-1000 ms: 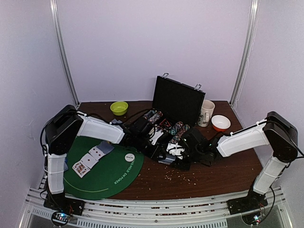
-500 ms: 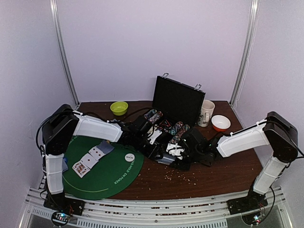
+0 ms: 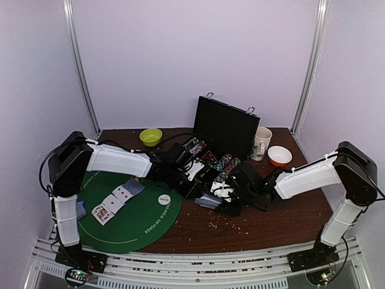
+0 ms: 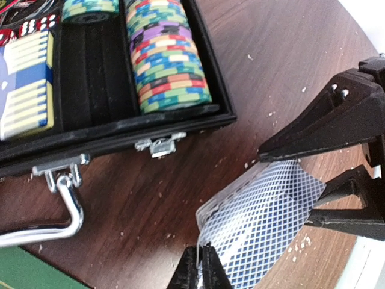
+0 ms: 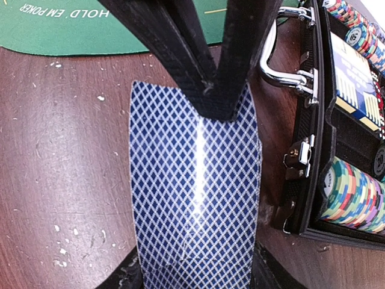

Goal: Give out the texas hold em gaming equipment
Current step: Pick up the poker card from the face-down deck piles, then place the poker card in the community card area.

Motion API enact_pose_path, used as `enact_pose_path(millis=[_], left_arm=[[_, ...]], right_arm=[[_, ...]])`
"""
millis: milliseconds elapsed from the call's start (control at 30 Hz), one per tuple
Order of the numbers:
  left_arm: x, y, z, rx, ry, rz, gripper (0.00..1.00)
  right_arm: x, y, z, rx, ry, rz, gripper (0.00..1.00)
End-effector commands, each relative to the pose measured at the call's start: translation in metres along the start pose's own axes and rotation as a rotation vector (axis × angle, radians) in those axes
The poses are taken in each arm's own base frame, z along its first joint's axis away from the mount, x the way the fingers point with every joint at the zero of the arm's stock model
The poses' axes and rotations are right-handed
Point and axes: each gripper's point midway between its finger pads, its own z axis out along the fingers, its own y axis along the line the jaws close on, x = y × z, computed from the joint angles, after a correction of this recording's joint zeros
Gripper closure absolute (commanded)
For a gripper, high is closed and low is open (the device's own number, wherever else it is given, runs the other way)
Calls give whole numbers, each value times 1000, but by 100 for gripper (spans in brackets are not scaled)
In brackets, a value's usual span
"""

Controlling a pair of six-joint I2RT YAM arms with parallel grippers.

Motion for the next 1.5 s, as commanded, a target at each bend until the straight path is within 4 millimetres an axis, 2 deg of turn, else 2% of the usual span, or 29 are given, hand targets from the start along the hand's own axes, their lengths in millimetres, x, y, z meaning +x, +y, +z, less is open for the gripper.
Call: enact_pose_path(millis=[0,167,267,400,500,633,733,933,1067,1167,1267,1467], left_arm=[[-23,-6,-25,-8,-59,48,92],[-21,-9,-27,8,-53,64,100],[-22,-11,-31,6,-55,77,100],[-30,-13,-47,-4,-63,152,100],[-38,-7,-68,-26,-72,213,100],[-39,17,-100,-70,-47,252,100],[-30,47,-124,-135,9,249,100],[11,139,-172,-423,196,200,100],[33,176,-190,-479,230,149,100],[35,192,-198,-488,217,131,100],[32,199,-197,-476,215,128,100],[29,181,-179,-317,210,144,100]], right_arm=[[-9,-6,-1,15,-19,9,47],[-9,-6,-1,17,-17,10,47],[-9,-6,-1,18,-15,10,47],[-9,-6,-2,18,-15,10,47],[-9,-6,-1,17,-15,7,47],[-8,-6,-1,16,-13,9,47],[-9,-6,-1,17,-15,9,47],[-9,-5,-1,13,-15,8,47],[-10,-5,-1,13,-16,7,47],[-11,-6,-2,15,-19,8,47],[-11,-6,-3,17,-24,9,47],[-11,-6,-4,18,-22,9,47]])
